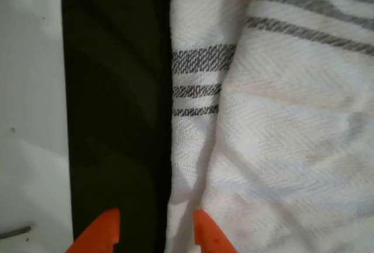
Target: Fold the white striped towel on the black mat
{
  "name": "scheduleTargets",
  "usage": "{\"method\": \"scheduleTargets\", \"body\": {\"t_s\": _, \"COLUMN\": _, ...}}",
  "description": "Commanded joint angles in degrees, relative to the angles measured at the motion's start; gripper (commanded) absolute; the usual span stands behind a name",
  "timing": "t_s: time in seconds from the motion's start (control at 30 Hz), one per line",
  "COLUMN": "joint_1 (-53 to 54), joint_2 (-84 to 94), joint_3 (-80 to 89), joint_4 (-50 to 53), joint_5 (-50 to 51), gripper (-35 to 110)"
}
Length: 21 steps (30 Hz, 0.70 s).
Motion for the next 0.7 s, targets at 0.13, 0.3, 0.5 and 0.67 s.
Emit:
{"method": "scheduleTargets", "body": {"t_s": 0.13, "joint_1": 1.6, "joint_2": 0.7, "joint_3": -1.6, "joint_4": 2.0, "joint_5": -0.4, "gripper": 17}}
{"method": "scheduleTargets", "body": {"t_s": 0.3, "joint_1": 2.5, "joint_2": 0.1, "joint_3": -0.1, "joint_4": 1.8, "joint_5": -1.0, "gripper": 16}}
{"method": "scheduleTargets", "body": {"t_s": 0.5, "joint_1": 1.3, "joint_2": -1.9, "joint_3": 0.1, "joint_4": 0.8, "joint_5": -0.9, "gripper": 11}}
{"method": "scheduleTargets", "body": {"t_s": 0.67, "joint_1": 0.7, "joint_2": -2.3, "joint_3": -0.4, "joint_4": 0.4, "joint_5": -0.8, "gripper": 6}}
